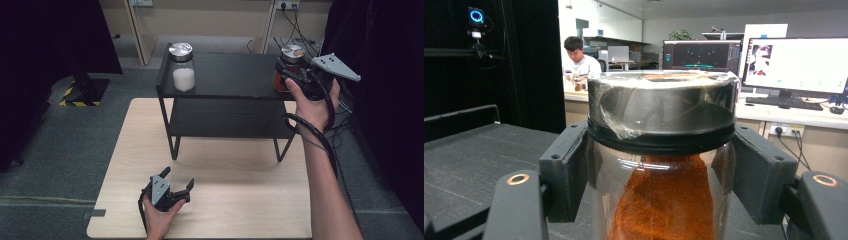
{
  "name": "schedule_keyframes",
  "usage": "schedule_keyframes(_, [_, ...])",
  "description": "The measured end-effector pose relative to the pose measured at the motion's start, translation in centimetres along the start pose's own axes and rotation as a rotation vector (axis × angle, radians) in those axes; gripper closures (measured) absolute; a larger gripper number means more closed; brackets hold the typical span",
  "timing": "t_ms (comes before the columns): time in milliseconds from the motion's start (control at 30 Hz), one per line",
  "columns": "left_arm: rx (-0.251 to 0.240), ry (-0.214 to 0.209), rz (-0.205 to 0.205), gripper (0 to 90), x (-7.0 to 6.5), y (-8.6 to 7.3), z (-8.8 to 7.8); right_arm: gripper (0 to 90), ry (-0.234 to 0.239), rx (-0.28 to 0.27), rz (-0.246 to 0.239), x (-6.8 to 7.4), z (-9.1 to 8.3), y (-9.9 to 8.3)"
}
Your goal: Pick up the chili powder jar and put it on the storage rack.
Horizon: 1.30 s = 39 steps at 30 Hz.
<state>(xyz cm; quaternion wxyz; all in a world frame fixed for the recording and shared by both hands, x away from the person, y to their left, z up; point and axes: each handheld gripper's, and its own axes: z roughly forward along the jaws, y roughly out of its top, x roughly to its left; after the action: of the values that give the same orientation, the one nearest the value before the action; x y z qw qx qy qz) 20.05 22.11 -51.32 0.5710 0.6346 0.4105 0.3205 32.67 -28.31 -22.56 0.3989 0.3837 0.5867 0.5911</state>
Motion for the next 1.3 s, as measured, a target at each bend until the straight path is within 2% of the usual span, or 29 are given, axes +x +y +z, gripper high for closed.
schedule_keyframes(467, [-0.002, 0.0, -0.004, 3.8, 0.0, 0.0, 0.0, 31.4, 0.005, 0.014, 0.008, -0.2, 0.0, 0.3])
schedule_keyframes(567, [-0.001, 0.0, -0.004, 3.8, 0.0, 0.0, 0.0, 16.6, 0.008, 0.035, 0.013, -0.2, 0.0, 0.6])
schedule_keyframes(667, [-0.001, 0.0, -0.001, 3.8, 0.0, 0.0, 0.0, 6.6, 0.012, 0.034, 0.018, -0.2, 0.0, 0.4])
schedule_keyframes(800, [-0.001, 0.001, -0.003, 3.8, 0.0, 0.0, 0.0, 5.2, 0.03, 0.038, -0.003, -0.4, -0.2, 0.3])
schedule_keyframes(1033, [-0.002, 0.001, -0.002, 3.8, -0.1, 0.0, 0.0, 4.6, 0.011, 0.031, -0.007, -0.1, -1.1, 0.2])
schedule_keyframes(1300, [-0.002, 0.002, 0.0, 3.8, -0.1, 0.0, 0.0, 4.5, 0.022, 0.021, -0.022, -0.5, -2.8, -0.3])
